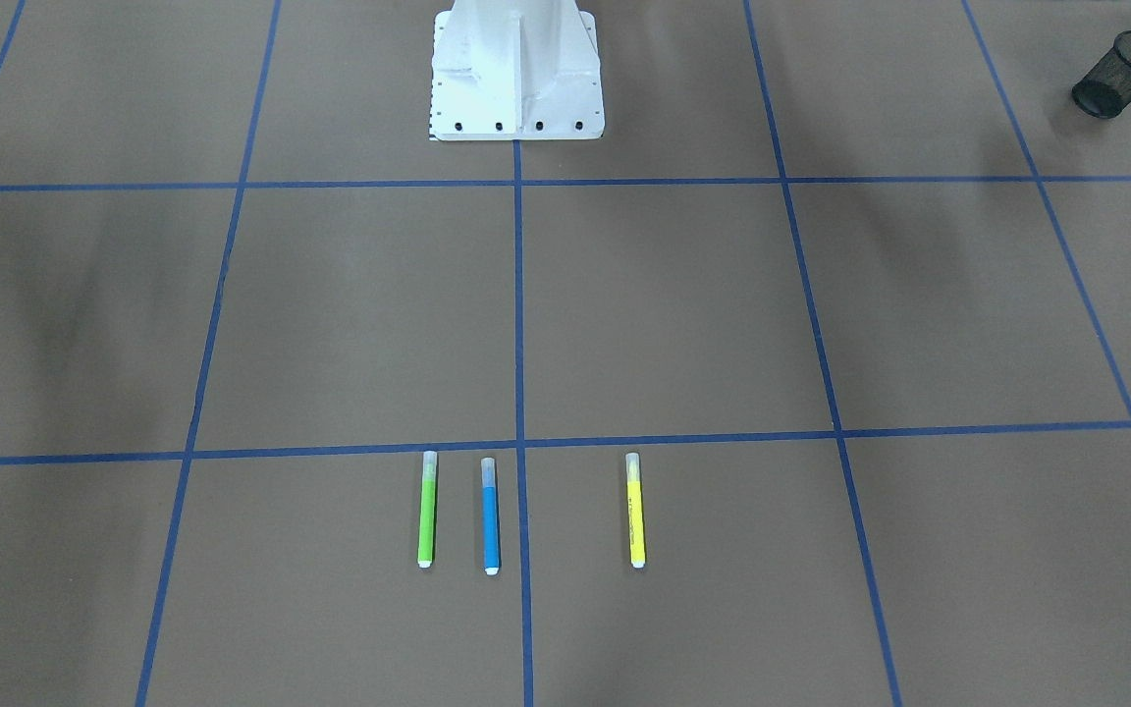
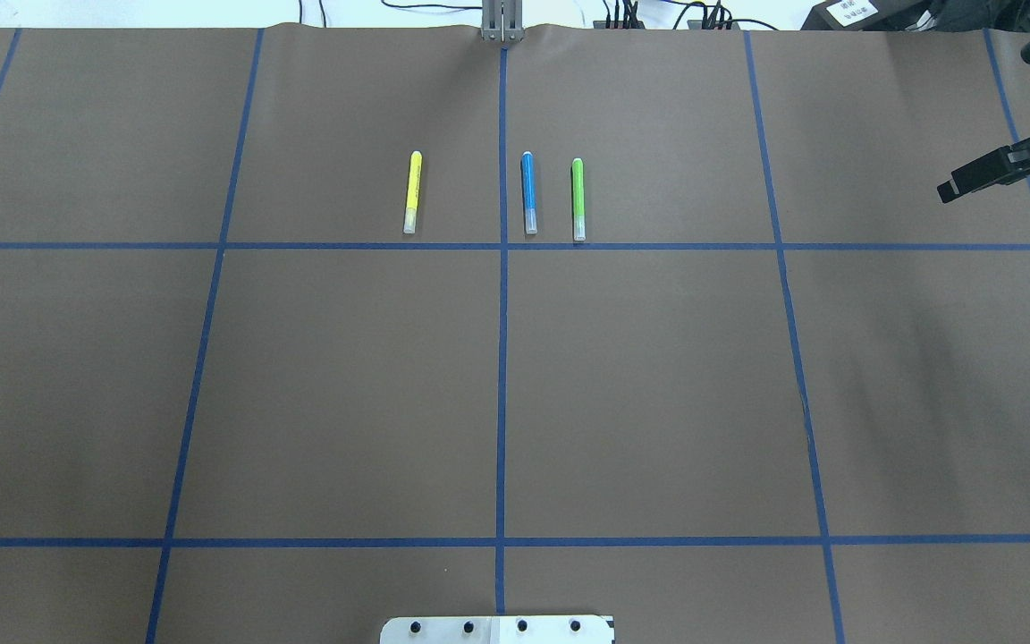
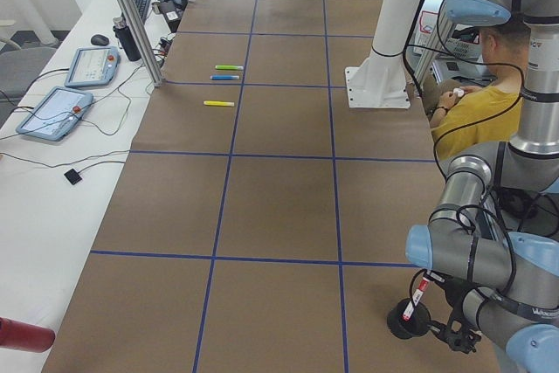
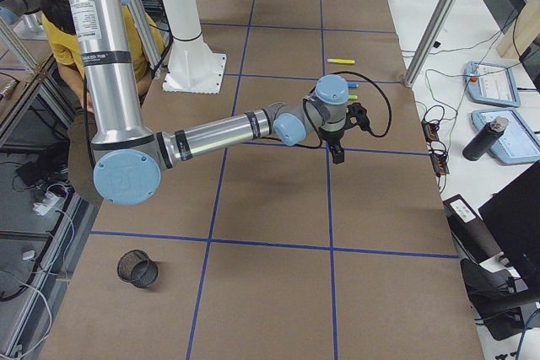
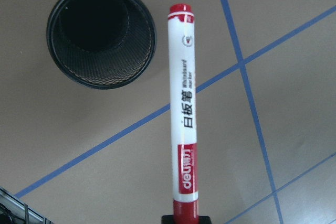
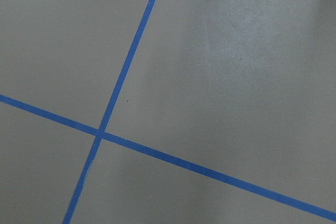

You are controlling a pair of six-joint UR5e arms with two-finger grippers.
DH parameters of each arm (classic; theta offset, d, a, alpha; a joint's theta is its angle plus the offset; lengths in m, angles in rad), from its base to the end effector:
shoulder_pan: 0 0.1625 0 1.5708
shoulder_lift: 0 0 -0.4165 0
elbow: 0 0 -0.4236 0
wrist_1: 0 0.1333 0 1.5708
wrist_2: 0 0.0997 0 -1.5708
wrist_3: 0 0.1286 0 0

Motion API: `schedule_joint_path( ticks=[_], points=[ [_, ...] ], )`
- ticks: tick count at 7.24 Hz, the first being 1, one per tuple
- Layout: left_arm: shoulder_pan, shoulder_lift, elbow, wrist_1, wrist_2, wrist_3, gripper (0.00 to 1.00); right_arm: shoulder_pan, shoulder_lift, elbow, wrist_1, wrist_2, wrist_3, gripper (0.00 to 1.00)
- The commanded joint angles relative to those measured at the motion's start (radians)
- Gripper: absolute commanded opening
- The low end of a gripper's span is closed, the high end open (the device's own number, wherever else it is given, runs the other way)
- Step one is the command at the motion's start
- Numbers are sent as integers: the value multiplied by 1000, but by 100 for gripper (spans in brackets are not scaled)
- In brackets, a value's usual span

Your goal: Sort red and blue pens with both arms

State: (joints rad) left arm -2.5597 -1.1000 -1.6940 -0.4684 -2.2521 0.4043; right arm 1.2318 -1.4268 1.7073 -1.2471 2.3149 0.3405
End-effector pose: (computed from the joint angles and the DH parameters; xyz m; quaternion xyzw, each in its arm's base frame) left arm -0.1308 -0.0235 0.7890 -0.3190 0.5928 -0.4154 0.6117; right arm -0.1568 -0.5837 0.4786 0.1457 -0.4196 -0.1075 0.8895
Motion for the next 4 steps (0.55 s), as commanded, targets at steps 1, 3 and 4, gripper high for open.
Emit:
schedule_joint_path(
  ticks=[1, 3, 4],
  points=[
    [-4, 0, 83, 7, -3, -1, 0, 0, 0, 3, 0, -3, 0, 100],
    [-10, -3, 131, 10, -3, 1, 0, 0, -1, 6, 0, -3, 0, 100],
    [-11, -4, 145, 11, -4, -1, 0, 0, -1, 6, 0, -3, 0, 100]
  ],
)
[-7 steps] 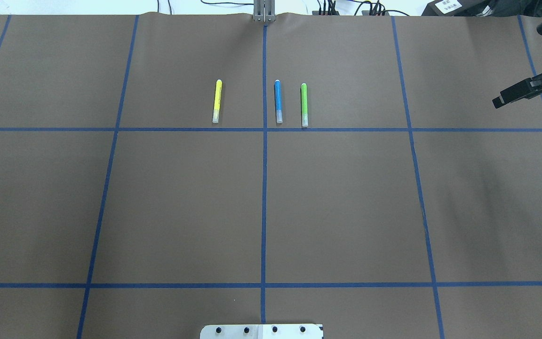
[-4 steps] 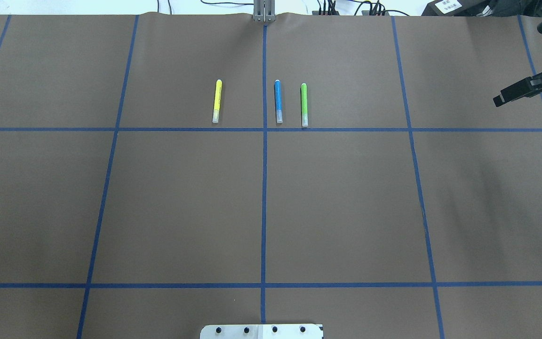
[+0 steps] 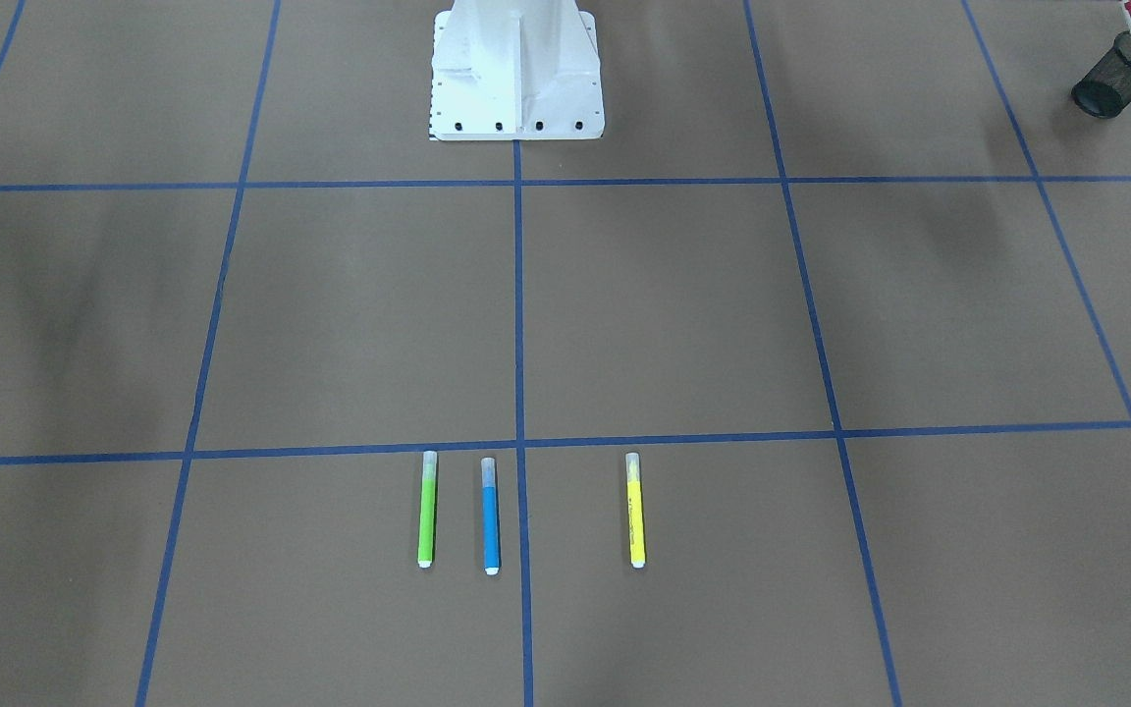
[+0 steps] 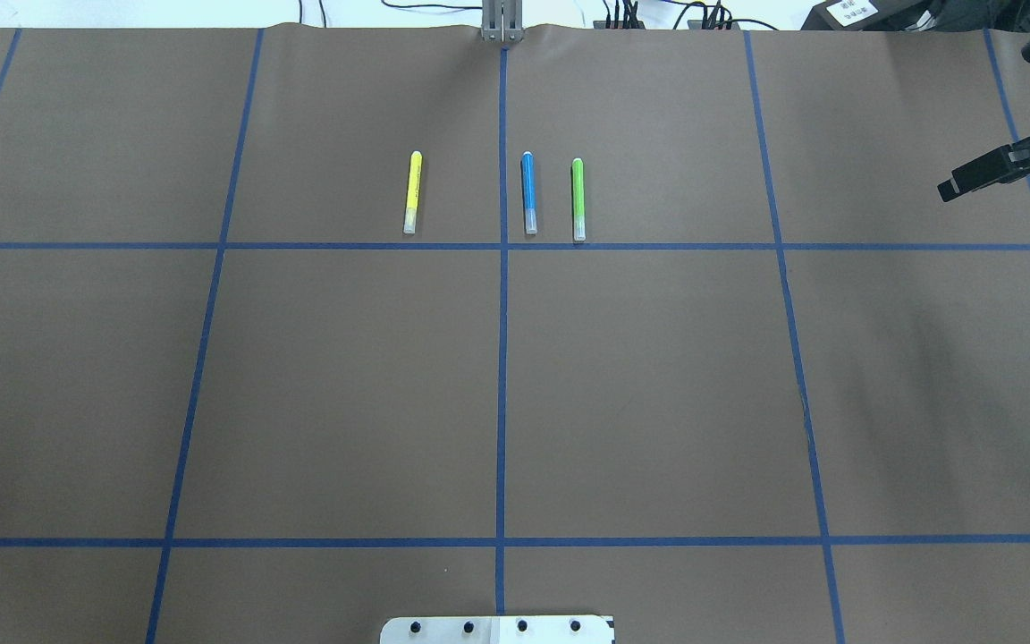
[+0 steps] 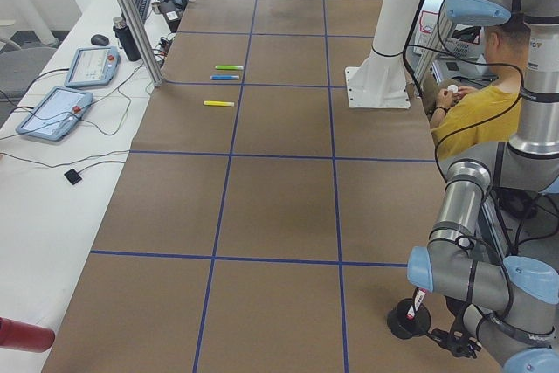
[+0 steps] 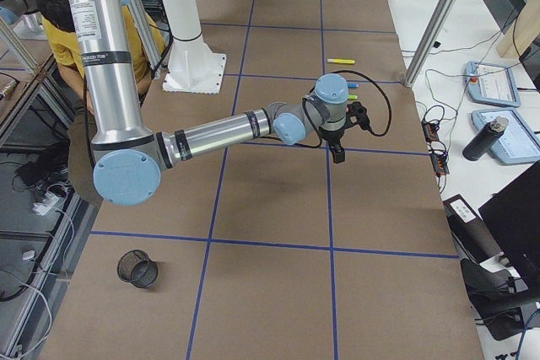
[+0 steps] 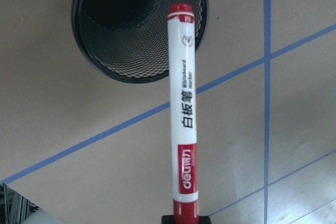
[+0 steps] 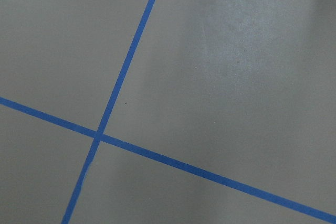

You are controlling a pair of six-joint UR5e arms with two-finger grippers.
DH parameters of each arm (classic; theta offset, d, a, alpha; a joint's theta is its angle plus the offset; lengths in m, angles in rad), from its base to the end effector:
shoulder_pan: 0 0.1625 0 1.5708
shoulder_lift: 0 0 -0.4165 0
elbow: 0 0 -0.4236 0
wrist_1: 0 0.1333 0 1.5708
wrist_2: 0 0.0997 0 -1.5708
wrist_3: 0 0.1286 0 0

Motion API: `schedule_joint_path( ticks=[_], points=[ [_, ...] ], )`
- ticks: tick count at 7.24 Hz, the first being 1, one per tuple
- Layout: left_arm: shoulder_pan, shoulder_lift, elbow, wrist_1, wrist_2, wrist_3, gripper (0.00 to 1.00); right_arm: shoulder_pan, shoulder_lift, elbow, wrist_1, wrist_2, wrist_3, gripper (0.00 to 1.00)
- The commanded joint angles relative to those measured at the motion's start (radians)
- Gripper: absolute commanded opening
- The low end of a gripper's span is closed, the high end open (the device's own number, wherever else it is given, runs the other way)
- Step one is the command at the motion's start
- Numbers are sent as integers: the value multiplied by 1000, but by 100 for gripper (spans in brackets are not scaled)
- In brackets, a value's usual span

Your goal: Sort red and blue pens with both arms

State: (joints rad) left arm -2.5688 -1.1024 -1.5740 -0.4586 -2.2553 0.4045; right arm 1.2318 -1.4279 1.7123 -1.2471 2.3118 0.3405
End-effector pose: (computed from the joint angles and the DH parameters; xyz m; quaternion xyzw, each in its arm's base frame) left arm -0.1040 -0.0052 0.8232 -0.3580 0.6119 -0.4218 0.5653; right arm -0.1563 -0.5831 0.4768 0.1480 -0.4187 -0.1077 0.8895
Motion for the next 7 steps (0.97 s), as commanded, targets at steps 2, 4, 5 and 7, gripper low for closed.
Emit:
schedule_joint_path(
  ticks=[2, 4, 5, 7],
  points=[
    [-2, -20, 77, -14, -1, 0, 10, 0, 0, 1, 0, 0, 0, 100],
    [-4, -31, 84, -15, -3, 0, 100, 2, 0, 3, 0, 0, 3, 100],
    [-4, -48, 89, -12, -4, 0, 100, 2, 1, 4, 0, 0, 3, 100],
    [-2, -69, 86, -3, -45, -1, 100, 0, 1, 3, 0, 0, 3, 100]
  ],
)
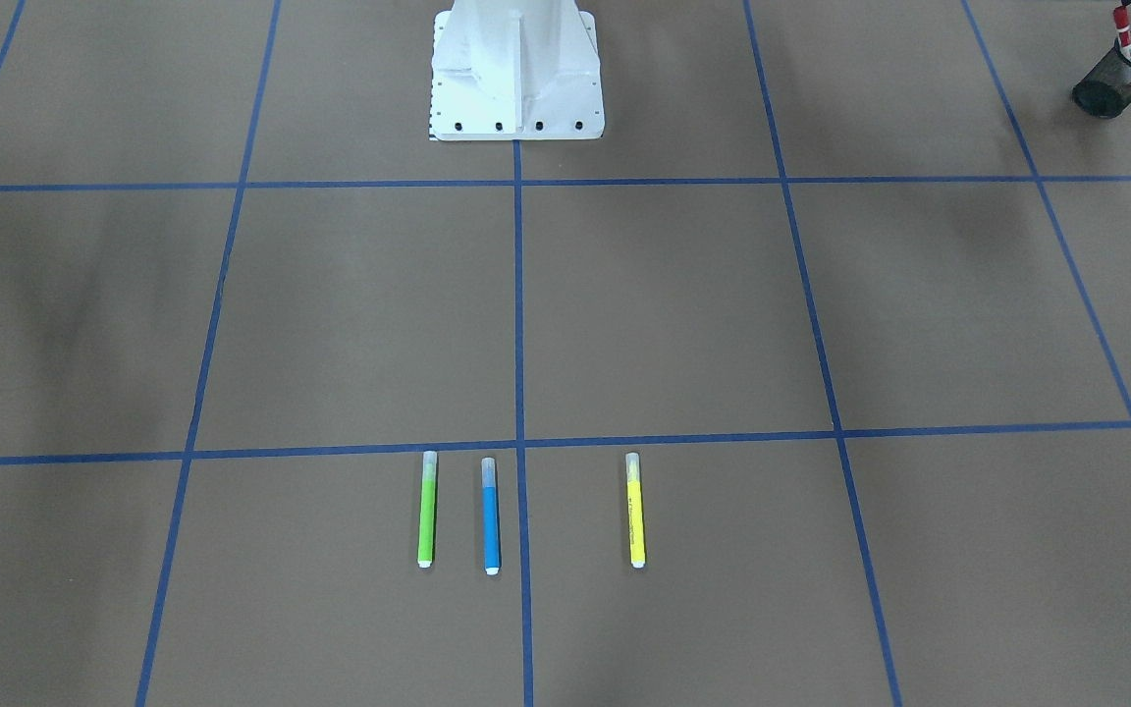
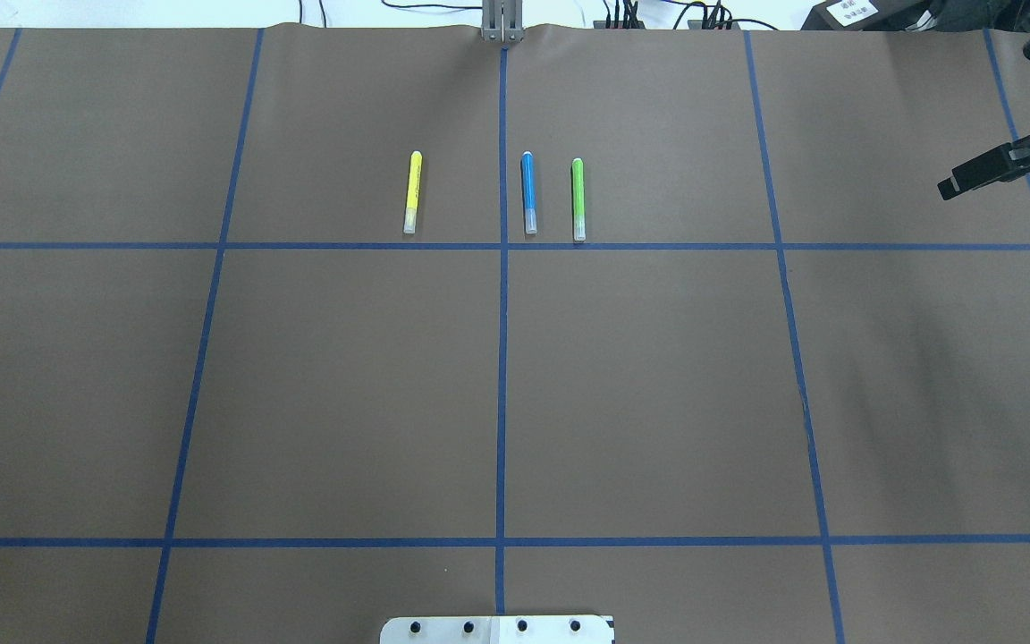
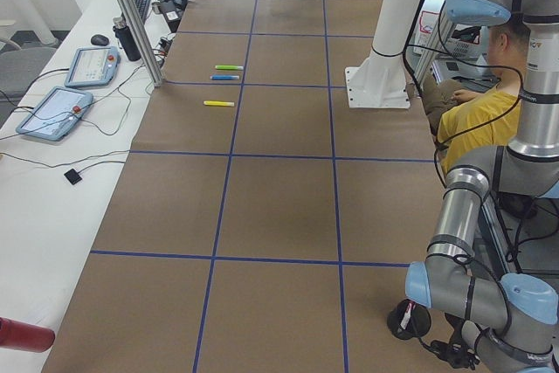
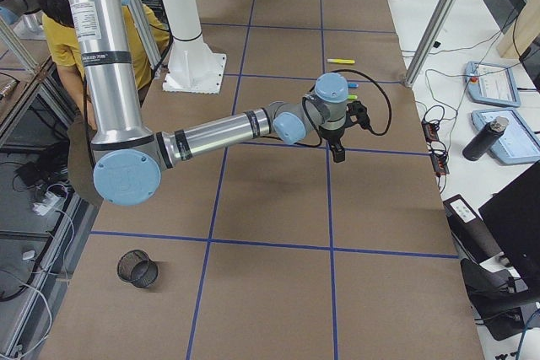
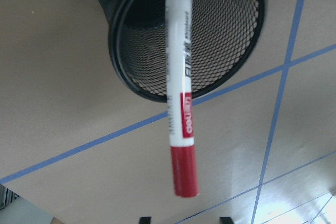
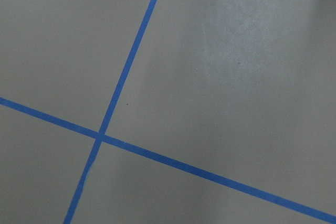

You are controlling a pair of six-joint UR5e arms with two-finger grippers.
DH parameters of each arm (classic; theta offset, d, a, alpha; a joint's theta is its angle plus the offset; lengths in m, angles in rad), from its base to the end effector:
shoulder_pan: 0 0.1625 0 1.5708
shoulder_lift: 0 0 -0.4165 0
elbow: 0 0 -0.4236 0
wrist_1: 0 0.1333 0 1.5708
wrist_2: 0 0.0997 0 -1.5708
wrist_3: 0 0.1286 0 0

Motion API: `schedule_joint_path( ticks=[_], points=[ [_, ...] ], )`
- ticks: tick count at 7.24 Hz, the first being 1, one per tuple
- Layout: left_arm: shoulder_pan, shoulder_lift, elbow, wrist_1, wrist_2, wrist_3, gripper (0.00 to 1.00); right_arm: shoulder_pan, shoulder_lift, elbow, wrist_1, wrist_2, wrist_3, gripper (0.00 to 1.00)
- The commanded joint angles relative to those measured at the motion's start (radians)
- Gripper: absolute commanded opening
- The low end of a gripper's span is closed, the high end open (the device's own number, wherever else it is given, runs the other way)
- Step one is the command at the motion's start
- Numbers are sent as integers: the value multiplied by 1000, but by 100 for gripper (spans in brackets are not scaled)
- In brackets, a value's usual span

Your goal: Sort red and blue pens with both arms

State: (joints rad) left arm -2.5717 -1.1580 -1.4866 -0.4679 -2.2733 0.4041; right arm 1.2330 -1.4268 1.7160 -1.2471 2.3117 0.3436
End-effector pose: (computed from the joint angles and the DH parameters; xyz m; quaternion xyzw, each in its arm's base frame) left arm -0.1149 -0.0140 0.8428 -0.3592 0.6182 -0.4282 0.5527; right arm -0.1556 -0.5833 0.4742 0.1497 -0.4193 -0.1066 0.8890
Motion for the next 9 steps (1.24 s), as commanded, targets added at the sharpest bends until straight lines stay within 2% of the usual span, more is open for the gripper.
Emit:
schedule_joint_path(
  ticks=[1, 2, 5, 6, 9],
  points=[
    [1, -23, -12, 5, -47, -19, 100, -1, 0, -1, 0, 0, 0, 100],
    [1, -44, -26, 2, -48, -45, 100, -1, 0, -1, 0, -2, 0, 100],
    [7, -48, -187, -78, -46, -42, 100, -1, 0, -6, 0, -2, 0, 100],
    [19, -51, -225, -139, -46, -37, 100, -1, 0, -7, -2, -2, 0, 100],
    [172, -51, -323, -404, -48, -45, 100, -1, 0, -10, -2, -2, 0, 100]
  ],
)
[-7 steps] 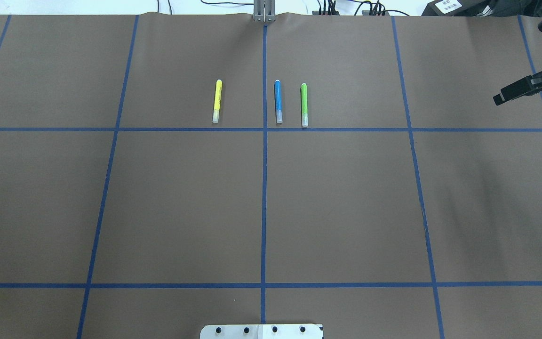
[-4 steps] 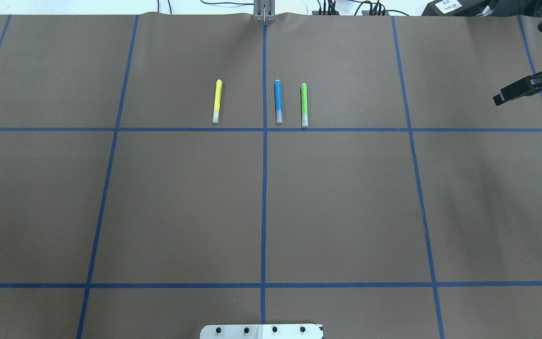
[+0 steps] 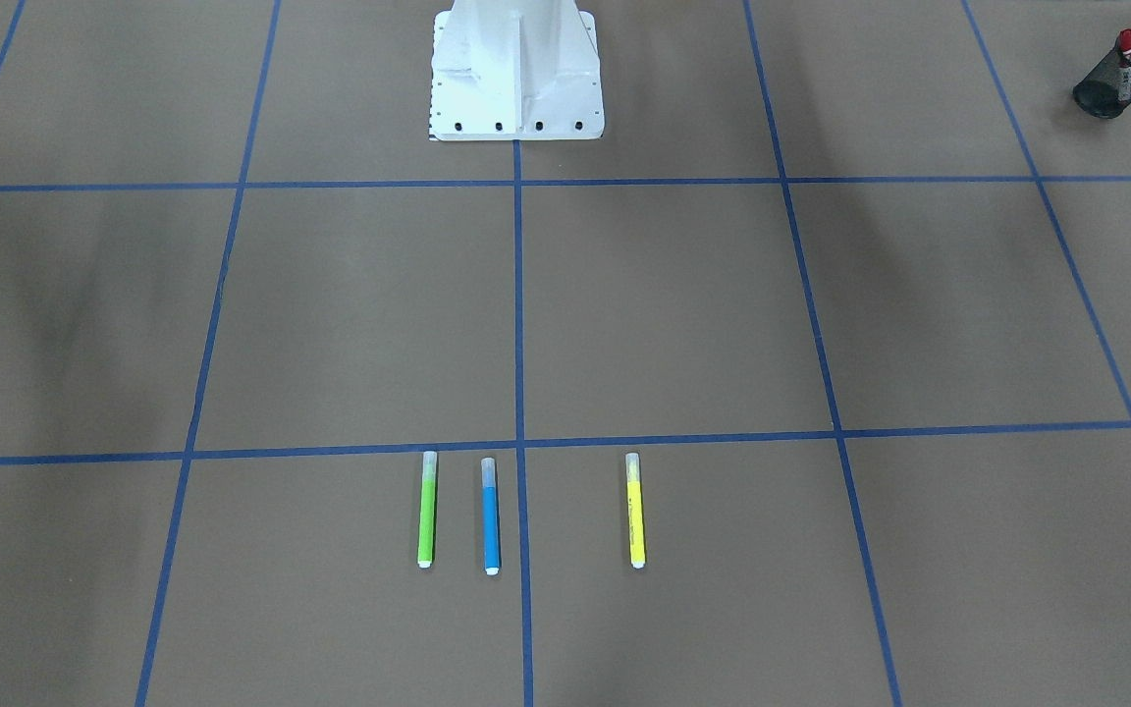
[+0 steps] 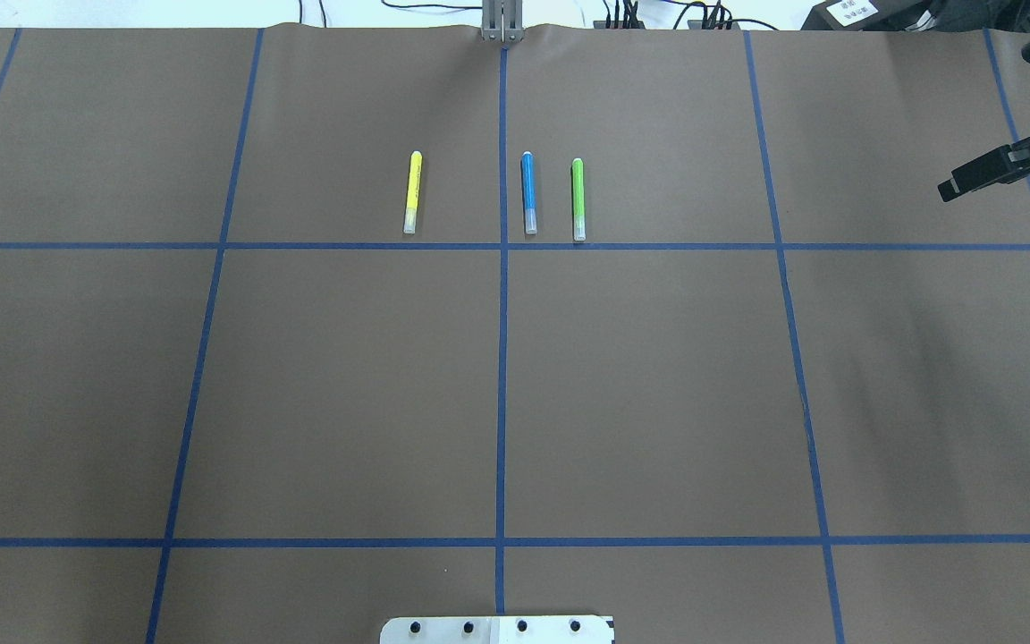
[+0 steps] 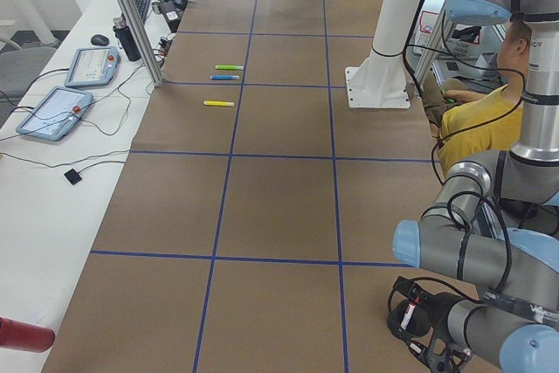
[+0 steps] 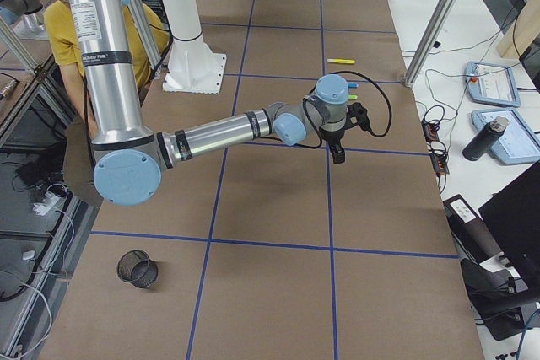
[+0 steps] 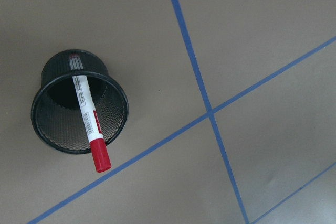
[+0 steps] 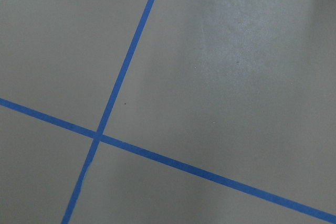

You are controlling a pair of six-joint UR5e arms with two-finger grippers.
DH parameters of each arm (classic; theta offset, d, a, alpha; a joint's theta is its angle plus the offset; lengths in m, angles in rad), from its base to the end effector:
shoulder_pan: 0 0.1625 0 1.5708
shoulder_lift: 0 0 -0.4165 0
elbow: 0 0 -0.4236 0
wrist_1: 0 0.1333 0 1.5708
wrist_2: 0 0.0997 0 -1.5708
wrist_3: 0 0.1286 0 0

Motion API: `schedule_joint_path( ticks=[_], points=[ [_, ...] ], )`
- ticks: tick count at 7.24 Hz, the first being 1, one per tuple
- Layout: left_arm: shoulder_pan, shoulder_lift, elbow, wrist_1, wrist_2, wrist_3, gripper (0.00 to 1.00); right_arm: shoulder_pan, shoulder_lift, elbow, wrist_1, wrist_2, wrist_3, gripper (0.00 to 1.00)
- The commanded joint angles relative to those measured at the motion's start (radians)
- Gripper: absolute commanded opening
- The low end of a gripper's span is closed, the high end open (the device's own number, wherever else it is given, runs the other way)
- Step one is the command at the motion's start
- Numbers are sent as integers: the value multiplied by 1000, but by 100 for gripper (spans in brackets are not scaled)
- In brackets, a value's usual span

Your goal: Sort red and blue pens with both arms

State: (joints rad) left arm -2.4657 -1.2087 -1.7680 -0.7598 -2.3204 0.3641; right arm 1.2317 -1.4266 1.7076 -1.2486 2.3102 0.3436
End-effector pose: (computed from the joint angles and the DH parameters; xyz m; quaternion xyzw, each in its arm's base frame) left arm -0.2222 -0.1197 0.7568 -0.1623 0.5182 -0.3812 0.7482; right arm -0.1565 -0.5840 0.4789 0.1455 -0.4178 -0.1053 0.8906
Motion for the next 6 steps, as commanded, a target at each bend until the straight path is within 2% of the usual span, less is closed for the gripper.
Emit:
schedule_joint_path(
  ticks=[1, 4, 6],
  points=[
    [130, -2, -68, -216, -2, -10, 100, 0, 0, -2, 1, 0, 0, 100],
    [405, -21, -87, -549, -2, -159, 100, 0, 0, -3, 0, 0, 0, 100],
    [584, -105, -87, -627, -2, -265, 100, -1, 17, -6, -2, 0, 2, 100]
  ],
)
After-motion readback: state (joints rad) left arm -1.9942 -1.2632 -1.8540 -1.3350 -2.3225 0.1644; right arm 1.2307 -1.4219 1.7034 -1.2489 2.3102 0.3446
